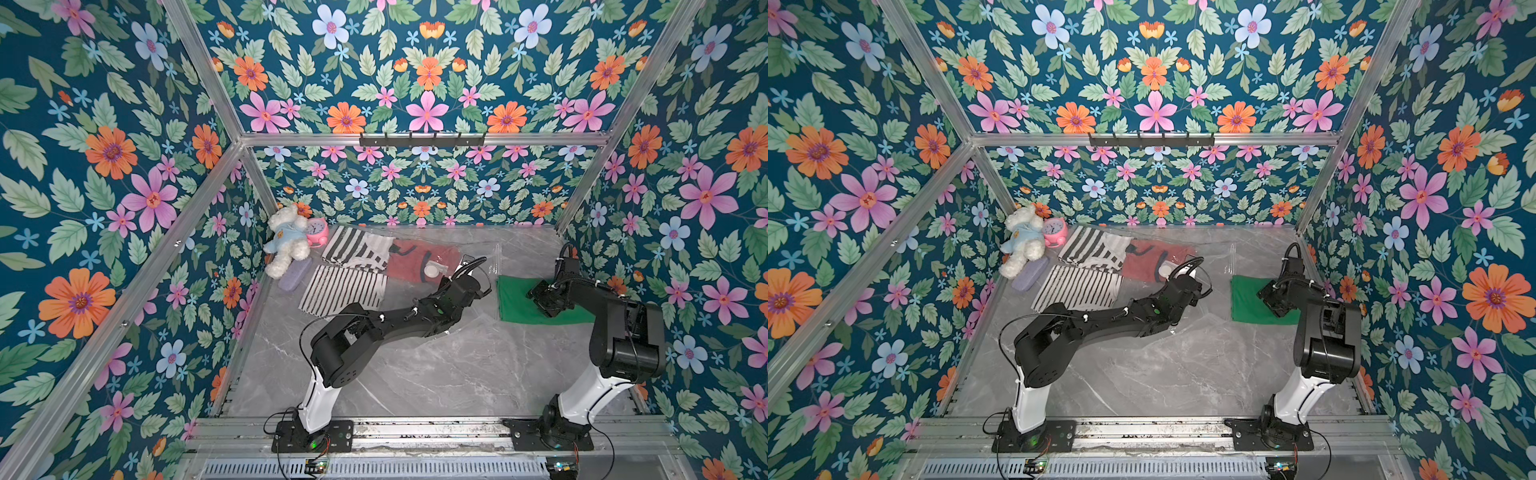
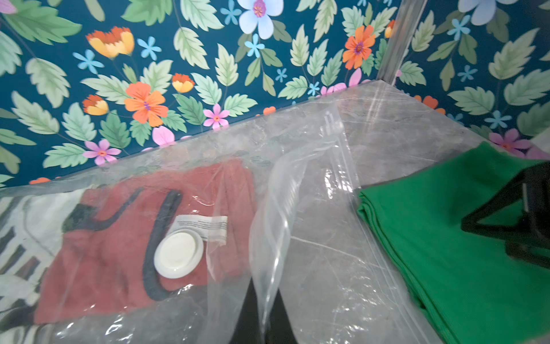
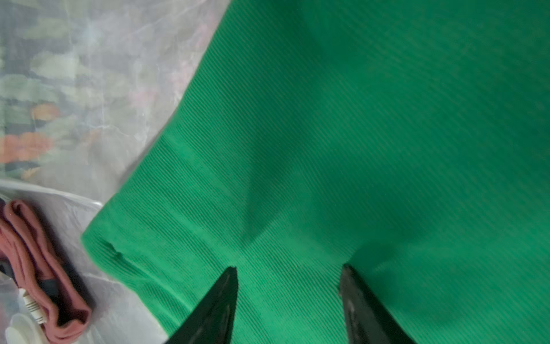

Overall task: Take the tank top out of the vacuum bag
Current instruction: Move the tank top to the corner of the board.

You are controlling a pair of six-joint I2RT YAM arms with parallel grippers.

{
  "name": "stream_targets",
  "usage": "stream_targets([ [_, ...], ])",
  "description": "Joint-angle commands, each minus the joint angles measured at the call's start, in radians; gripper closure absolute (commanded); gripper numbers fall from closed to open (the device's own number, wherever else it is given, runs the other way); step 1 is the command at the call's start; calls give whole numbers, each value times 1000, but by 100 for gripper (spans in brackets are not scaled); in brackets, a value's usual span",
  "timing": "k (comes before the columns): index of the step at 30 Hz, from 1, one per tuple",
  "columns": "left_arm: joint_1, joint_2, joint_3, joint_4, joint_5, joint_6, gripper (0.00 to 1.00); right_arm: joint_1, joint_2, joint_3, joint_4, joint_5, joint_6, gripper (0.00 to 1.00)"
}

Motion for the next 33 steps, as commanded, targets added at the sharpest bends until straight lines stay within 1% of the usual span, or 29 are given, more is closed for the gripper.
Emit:
stream_targets([
  [1,1,-22,-10,17,-160,10,100,-6,7,-7,13,-1,18,42],
  [9,1,-71,-44,29,-273,-26,100,-10,5,-9,18,0,34,42],
  [13,1,-91,-52,13,-308,-51,100,-12,0,-12,22,-3,39,42],
  [22,2,-109,-65,16,-389,-66,100,-19,0,-11,20,13,45,42],
  [24,1,-115,-70,32,-402,-55,100,-22,0,-6,14,4,47,42],
  [27,2,-135,-83,39,-403,-70,100,-22,-12,-10,21,-11,55,43],
  [33,3,-179,-123,78,-398,-90,100,-23,-19,-1,10,1,57,43],
])
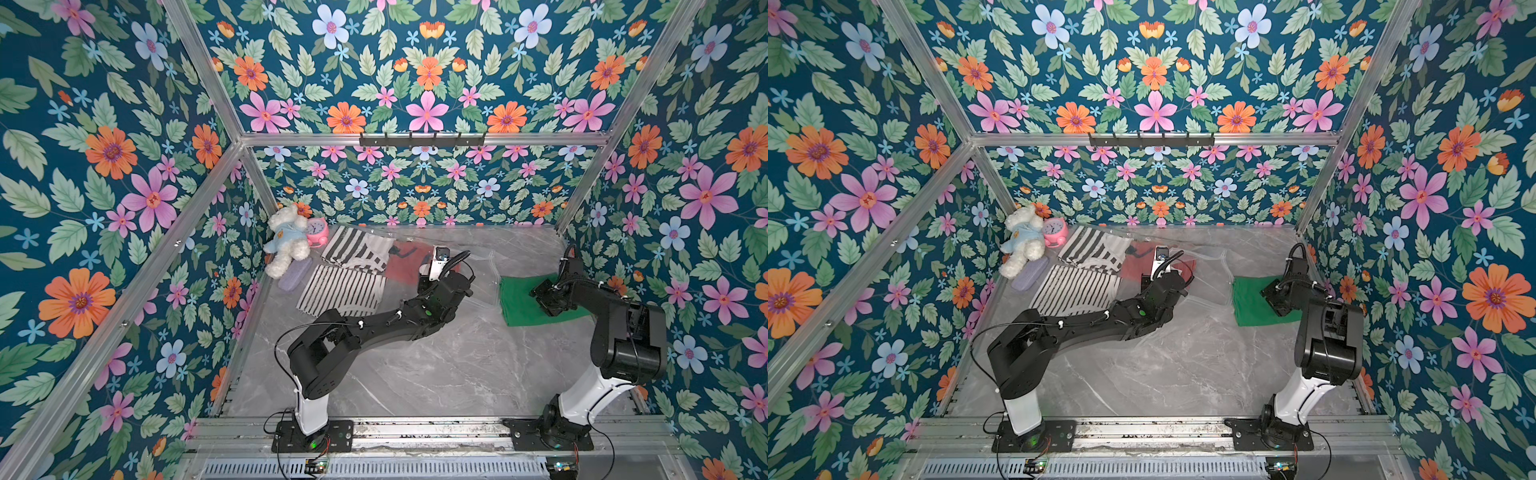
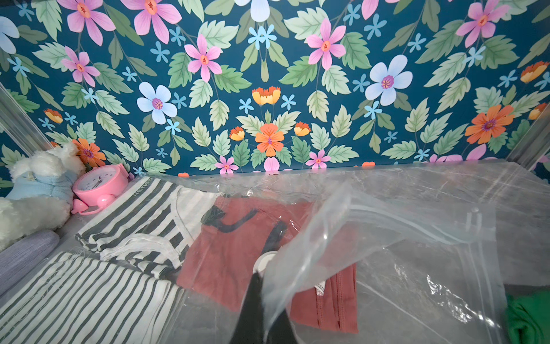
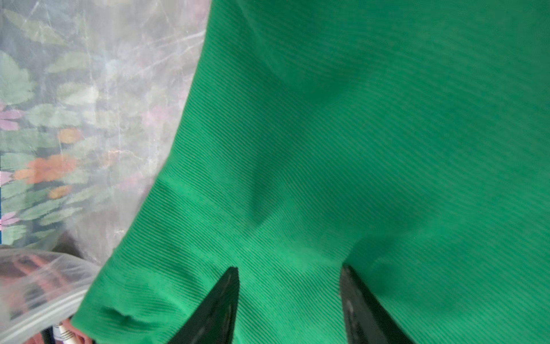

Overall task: Take the tank top out of the vacuum bag
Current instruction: Move the tank top to the corner of the board.

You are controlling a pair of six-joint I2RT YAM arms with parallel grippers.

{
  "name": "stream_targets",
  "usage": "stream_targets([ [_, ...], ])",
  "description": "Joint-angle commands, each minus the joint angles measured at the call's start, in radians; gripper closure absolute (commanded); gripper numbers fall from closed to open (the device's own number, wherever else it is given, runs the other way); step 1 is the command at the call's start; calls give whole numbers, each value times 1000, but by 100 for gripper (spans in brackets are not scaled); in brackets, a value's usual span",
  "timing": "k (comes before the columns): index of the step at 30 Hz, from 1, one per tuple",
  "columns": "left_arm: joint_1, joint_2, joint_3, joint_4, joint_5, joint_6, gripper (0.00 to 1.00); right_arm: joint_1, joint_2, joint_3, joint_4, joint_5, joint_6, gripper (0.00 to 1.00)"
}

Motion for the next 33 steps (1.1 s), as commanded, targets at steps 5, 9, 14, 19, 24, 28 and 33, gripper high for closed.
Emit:
stream_targets([
  [5,0,-61,-43,102,-40,1,100,-2,14,10,-11,13,23,43],
  [9,0,-84,-57,113,-39,9,100,-1,25,7,-6,1,34,43],
  [14,0,-105,-75,139,-42,14,100,-2,32,7,0,1,43,43],
  [19,1,-136,-91,162,-37,16,100,-5,35,3,6,-1,50,43],
  [24,1,-159,-95,171,-29,27,100,-5,28,-9,14,-6,62,43],
  [28,0,-179,-114,196,-31,49,100,-5,30,-13,19,-8,62,43],
  [33,-1,-164,-120,206,30,69,100,-4,53,-22,55,-36,70,44],
])
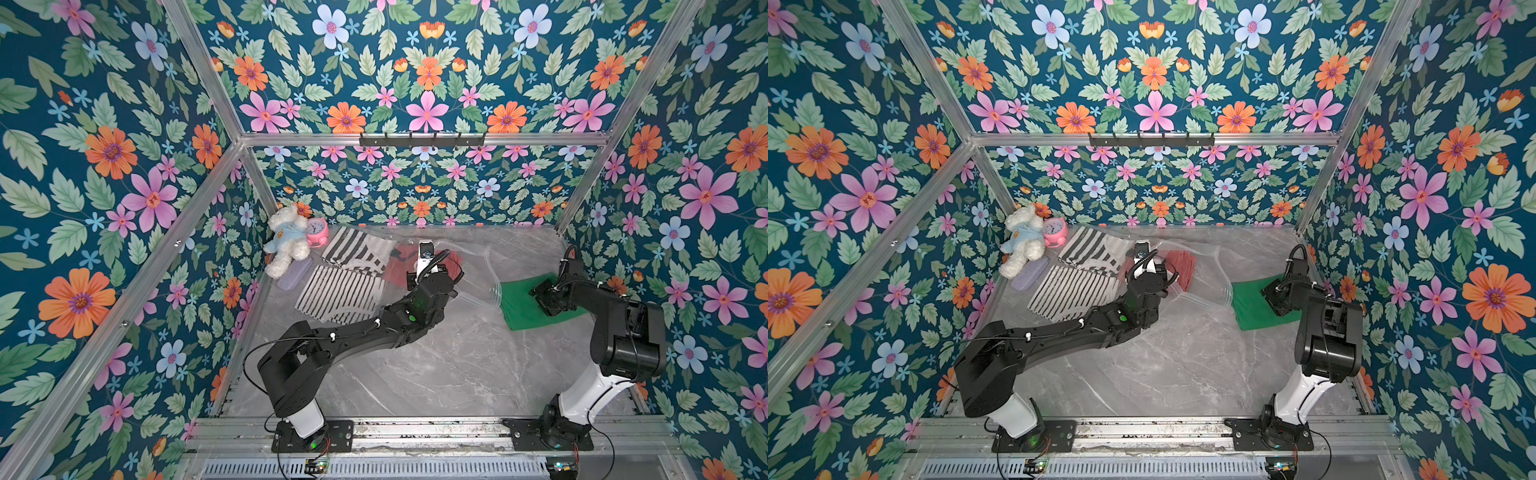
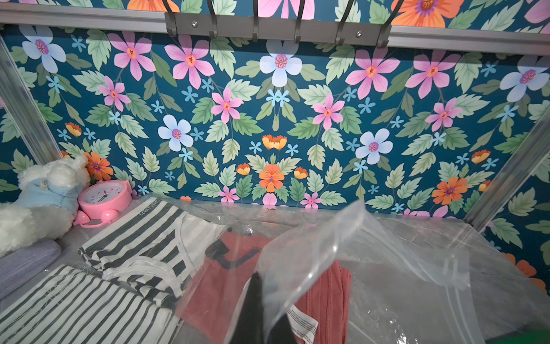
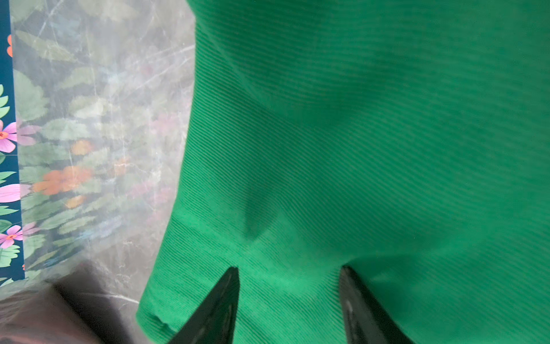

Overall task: Take the tank top out of the vacuum bag
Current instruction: Move the tank top to the corner of the board.

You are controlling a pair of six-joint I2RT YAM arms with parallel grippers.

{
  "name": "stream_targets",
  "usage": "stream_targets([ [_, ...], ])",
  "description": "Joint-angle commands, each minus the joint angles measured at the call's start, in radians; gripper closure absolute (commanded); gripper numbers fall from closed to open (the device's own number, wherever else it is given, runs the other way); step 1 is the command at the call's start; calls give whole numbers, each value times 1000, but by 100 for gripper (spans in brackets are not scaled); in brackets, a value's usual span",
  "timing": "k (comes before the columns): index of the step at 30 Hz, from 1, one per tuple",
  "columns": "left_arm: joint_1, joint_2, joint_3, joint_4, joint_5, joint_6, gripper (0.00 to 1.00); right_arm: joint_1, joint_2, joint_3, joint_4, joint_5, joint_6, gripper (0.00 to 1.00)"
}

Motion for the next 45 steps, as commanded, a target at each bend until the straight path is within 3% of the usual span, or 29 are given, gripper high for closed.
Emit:
stream_targets([
  [1,0,13,-1,51,44,20,100,1,30,-7,-1,-24,30,44],
  [13,-20,6,-52,65,149,43,100,45,171,136,13,-53,72,46],
  [24,-30,10,-92,99,232,62,100,49,242,388,-92,-8,-25,45],
  [34,-36,15,-86,111,240,69,100,98,131,512,-408,104,-255,39],
  [40,-36,18,-92,115,260,81,100,101,160,527,-498,197,-379,36],
  [45,-36,34,-73,111,269,84,100,101,221,586,-538,192,-432,36],
])
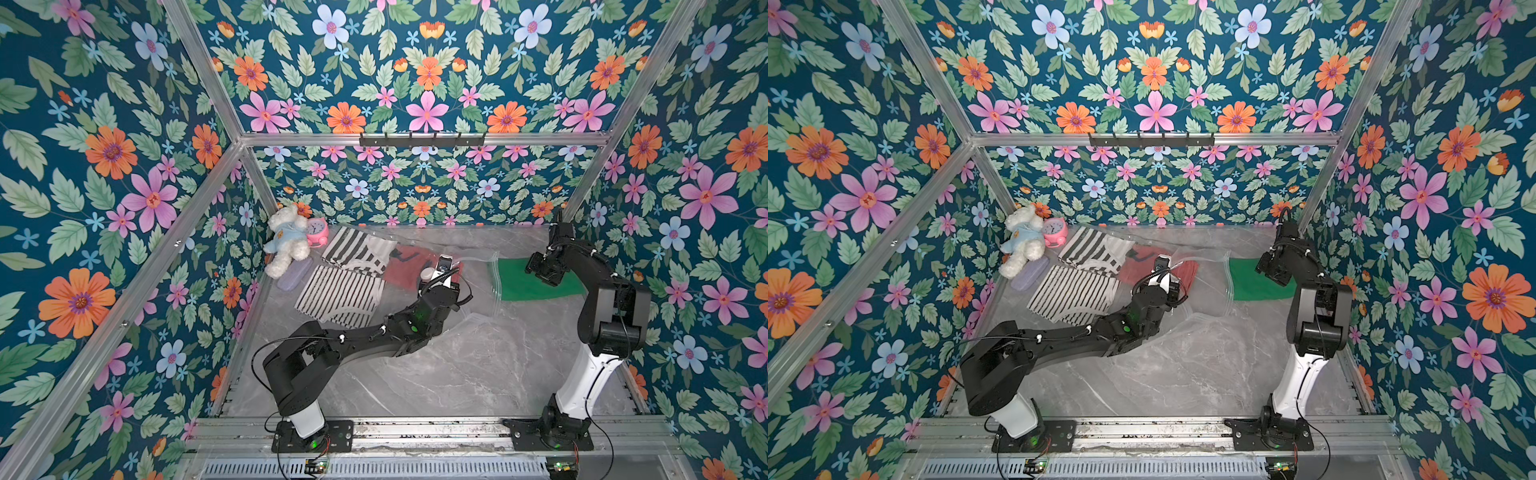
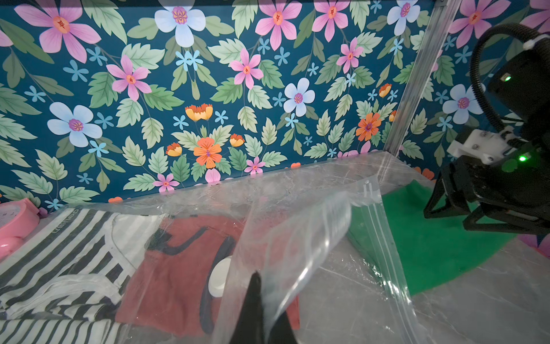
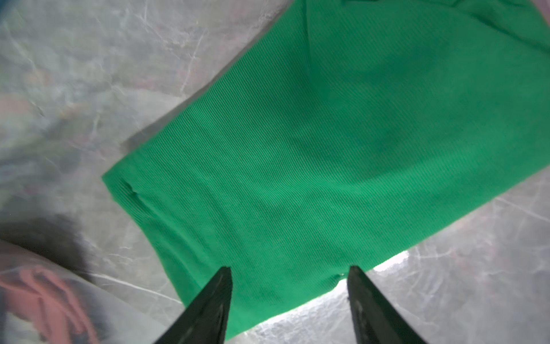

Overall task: Take the tank top out of the vacuum bag
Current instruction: Move the tank top to the corner of the board.

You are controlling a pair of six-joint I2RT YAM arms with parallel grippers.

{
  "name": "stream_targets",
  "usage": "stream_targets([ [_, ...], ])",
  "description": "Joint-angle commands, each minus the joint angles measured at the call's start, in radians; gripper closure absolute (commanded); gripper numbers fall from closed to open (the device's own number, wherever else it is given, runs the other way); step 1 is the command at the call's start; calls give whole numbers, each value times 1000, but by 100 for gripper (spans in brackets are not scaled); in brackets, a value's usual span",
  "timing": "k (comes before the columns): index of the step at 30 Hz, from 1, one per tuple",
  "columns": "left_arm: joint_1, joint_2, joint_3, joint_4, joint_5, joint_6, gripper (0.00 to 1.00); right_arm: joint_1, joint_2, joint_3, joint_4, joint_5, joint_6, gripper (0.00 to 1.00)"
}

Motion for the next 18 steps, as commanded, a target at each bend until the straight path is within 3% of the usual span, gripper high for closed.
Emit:
stream_targets([
  [1,-2,12,15,44,3,16,100,3,41,35,-67,11,-73,36],
  [6,-2,35,43,28,2,6,100,37,161,164,-184,60,-109,37],
  [18,-2,29,28,32,-29,20,100,47,324,303,-226,83,-77,39],
])
